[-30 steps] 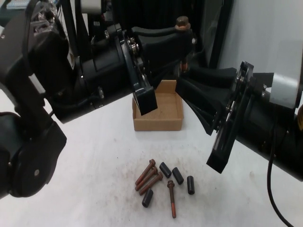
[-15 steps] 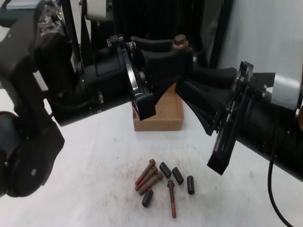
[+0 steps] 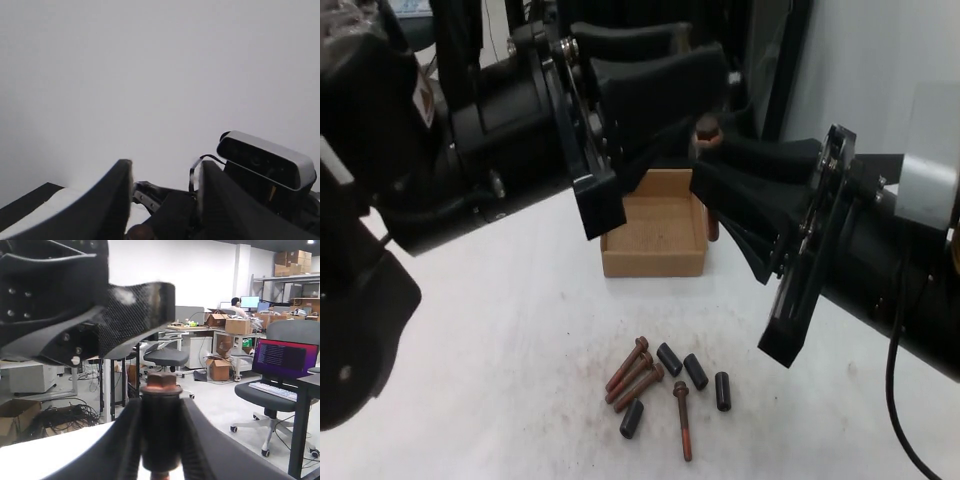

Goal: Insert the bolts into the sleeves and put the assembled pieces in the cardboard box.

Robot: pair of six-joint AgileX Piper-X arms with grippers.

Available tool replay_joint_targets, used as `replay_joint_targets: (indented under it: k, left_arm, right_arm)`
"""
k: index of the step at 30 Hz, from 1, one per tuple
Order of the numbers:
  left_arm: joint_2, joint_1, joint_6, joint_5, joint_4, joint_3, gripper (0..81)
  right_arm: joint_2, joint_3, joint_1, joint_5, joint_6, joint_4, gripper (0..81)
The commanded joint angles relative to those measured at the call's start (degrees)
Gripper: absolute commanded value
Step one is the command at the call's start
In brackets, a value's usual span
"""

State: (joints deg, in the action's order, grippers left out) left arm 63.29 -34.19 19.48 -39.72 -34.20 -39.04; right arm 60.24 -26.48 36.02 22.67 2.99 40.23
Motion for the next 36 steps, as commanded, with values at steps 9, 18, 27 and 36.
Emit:
replay_joint_targets:
  k: [9, 18, 27, 36]
  left_arm:
    - [-5.78, 0.0, -12.92, 35.8, -0.23, -0.27, 7.1]
    - [-10.92, 0.0, -16.49, 50.81, 36.15, -0.27, 0.2]
    - [-10.91, 0.0, -11.6, 47.75, 60.19, -0.18, 0.2]
    - [-10.91, 0.0, -18.45, 47.75, 68.4, -0.18, 0.2]
  right_arm:
    - [-0.46, -1.99, -0.36, -13.79, 0.73, -11.27, 0.8]
    - [13.3, -26.85, -10.49, -14.28, 5.16, -41.86, 0.8]
    - [50.23, -67.13, -11.96, -8.98, 7.11, -69.6, 0.8]
    - [71.74, -91.39, -11.96, -12.71, 7.99, -84.07, 0.8]
